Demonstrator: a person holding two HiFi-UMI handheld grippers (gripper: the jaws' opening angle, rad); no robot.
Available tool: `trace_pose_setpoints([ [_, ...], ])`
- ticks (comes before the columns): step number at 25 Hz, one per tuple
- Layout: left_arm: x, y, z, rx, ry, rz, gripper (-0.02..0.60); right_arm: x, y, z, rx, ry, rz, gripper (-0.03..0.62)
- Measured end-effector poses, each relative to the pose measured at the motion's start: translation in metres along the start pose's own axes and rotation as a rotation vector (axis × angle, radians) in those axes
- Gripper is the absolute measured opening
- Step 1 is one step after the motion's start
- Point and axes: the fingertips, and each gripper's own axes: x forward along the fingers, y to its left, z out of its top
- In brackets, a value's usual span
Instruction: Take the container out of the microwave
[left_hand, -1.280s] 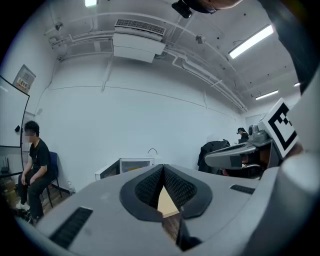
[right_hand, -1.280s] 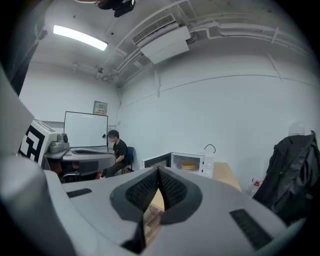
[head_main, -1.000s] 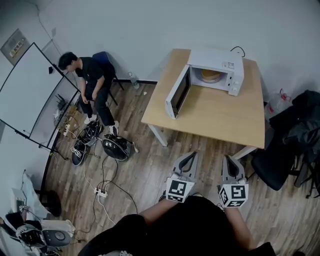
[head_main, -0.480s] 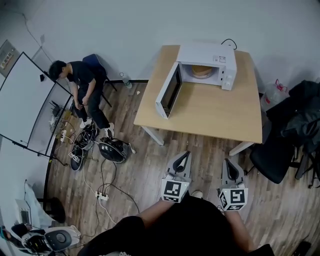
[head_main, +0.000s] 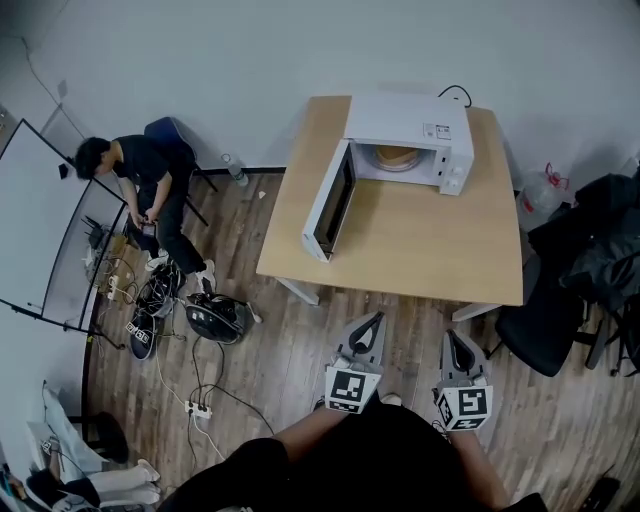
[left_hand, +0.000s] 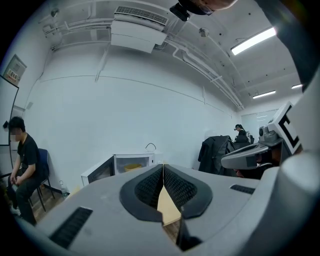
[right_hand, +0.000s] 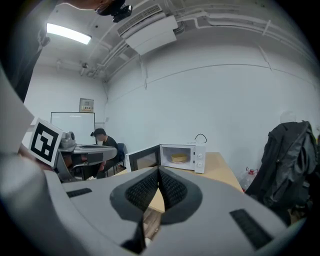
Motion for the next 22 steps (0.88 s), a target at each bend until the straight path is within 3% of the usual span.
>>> trace_pose_setpoints([
  [9, 0.071, 0.073, -0.007, -0.031, 0.029, -0.045, 0.012, 0.113, -0.006, 0.032, -0.04, 0.049, -0.015, 0.06],
  [17, 0.127, 0.126, 0.009, -0.045, 0.017, -0.146, 0.012, 0.191, -0.011, 0.065, 0.006, 0.041, -0.065, 0.06],
  [22, 0.145, 0.136, 0.007, -0.045, 0.019, -0.236, 0.012, 0.22, -0.011, 0.073, 0.025, 0.044, -0.12, 0.06],
])
